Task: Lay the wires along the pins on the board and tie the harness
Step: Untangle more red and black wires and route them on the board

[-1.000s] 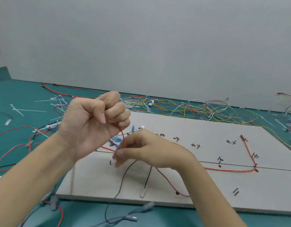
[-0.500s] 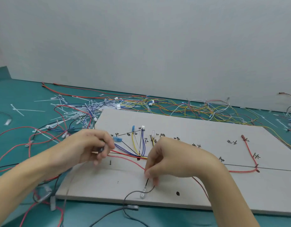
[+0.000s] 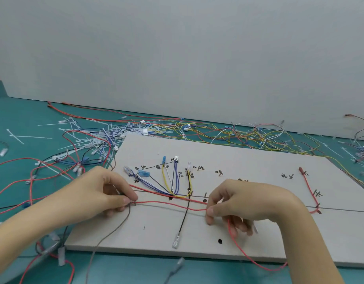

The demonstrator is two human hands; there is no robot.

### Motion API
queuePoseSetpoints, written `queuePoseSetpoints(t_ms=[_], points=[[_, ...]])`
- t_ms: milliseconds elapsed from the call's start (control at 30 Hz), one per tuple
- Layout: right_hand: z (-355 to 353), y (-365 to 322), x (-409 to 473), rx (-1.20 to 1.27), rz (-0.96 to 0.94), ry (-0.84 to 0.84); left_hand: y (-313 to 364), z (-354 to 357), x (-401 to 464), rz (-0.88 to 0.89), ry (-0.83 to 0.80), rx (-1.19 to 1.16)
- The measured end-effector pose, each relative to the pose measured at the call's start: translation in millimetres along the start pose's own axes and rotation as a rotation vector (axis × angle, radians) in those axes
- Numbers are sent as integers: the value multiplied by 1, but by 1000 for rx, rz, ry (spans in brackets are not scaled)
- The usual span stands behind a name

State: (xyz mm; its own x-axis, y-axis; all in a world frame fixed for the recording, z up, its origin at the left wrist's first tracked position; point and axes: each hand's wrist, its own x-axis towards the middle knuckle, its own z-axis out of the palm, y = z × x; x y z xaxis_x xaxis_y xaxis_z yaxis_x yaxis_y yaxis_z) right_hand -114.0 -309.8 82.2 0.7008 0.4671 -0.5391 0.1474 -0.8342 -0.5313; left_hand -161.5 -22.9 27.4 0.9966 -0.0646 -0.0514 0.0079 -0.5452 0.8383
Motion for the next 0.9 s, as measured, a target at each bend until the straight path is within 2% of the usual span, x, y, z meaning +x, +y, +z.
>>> queuePoseSetpoints(t_ms=[67,133,267,400,467,600,633,733,800,900], points=[[-3,3,-3,-19,19,-8,3,0,1,76,36,209],[-5,6,-6,-27,15,33,6,2,0,124,77,299],[-7,11,-1,103,-75,250,9,6,-4,272,144,427],[-1,14,11,210,-127,425,13,18,-14,449,122,727],[4,14,17,236,-118,481,20,26,-17,448,141,835],[7,15,22,233,-117,556,36,43,-3,281,203,1047],[7,15,22,244,-124,567,41,46,0,234,209,1079],[10,14,23,268,-135,582,39,47,9,371,266,1126],[13,14,24,253,-121,573,27,47,15,462,246,1139],[14,16,24,226,-91,547,10,49,21,519,144,1037]])
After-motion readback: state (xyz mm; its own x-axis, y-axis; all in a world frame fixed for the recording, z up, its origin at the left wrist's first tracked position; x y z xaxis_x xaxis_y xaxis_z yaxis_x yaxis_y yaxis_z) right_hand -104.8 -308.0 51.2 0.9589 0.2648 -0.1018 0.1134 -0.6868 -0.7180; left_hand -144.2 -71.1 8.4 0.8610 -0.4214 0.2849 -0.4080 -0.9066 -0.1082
